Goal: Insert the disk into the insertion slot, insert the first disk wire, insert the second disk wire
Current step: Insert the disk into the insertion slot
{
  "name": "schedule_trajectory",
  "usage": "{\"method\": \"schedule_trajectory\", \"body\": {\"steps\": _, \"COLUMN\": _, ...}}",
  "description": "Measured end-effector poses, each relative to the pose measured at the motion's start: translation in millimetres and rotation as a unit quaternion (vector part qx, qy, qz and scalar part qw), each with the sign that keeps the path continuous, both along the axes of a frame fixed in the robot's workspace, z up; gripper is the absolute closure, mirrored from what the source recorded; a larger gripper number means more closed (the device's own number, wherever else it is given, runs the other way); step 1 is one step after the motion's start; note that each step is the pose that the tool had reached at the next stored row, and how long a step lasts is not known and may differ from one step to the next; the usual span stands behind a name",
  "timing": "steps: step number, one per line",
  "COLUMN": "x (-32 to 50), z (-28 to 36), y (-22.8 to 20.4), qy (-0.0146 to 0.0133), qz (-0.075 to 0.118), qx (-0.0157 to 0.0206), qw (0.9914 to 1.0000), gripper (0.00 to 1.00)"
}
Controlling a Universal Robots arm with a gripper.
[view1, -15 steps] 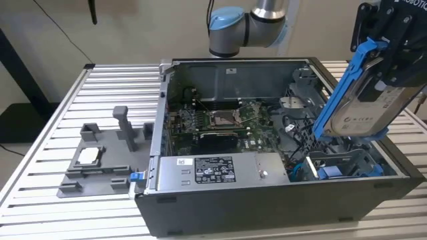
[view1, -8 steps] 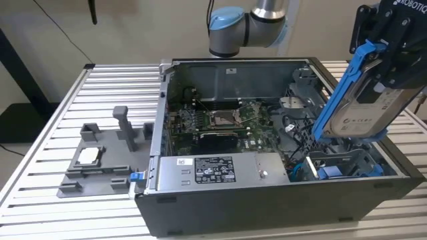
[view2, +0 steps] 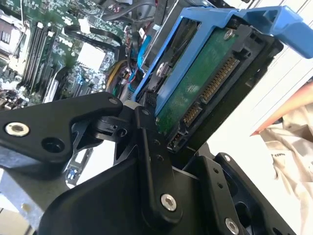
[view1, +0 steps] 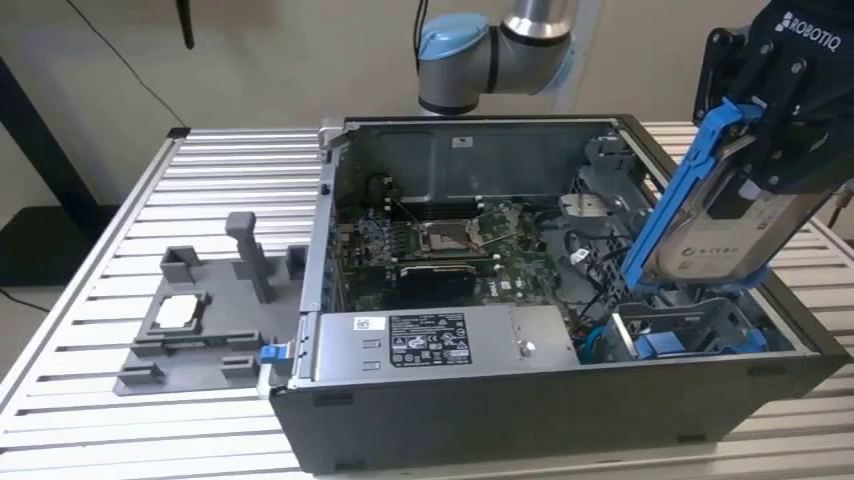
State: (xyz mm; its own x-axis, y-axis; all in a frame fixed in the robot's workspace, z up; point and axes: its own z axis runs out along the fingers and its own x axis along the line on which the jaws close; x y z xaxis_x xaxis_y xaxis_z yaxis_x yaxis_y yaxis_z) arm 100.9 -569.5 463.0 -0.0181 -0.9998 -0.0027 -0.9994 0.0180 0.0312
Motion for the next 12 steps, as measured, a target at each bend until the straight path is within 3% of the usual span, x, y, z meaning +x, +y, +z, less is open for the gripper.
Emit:
{"method": "schedule_trajectory", "body": {"steps": 1, "x": 0.0, "z": -0.8, "y": -0.1, "qy": 0.0, "qz": 0.0, "qx": 0.0028, "qw": 1.0, "gripper": 0.67}}
{"method": "schedule_trajectory", "body": {"steps": 4, "x": -0.1, "z": -2.9, "y": -0.9, "qy": 0.0, "qz": 0.0, "qx": 0.0164, "qw": 0.99986, "gripper": 0.67}}
{"method": "schedule_trajectory", "body": {"steps": 8, "x": 0.2, "z": -4.9, "y": -2.8, "qy": 0.0, "qz": 0.0, "qx": 0.039, "qw": 0.99924, "gripper": 0.67}}
{"method": "schedule_trajectory", "body": {"steps": 9, "x": 0.2, "z": -5.0, "y": -3.0, "qy": 0.0, "qz": 0.0, "qx": 0.0416, "qw": 0.99913, "gripper": 0.67}}
{"method": "schedule_trajectory", "body": {"steps": 12, "x": 0.3, "z": -5.1, "y": -3.0, "qy": 0.0, "qz": 0.0, "qx": 0.0419, "qw": 0.99912, "gripper": 0.67}}
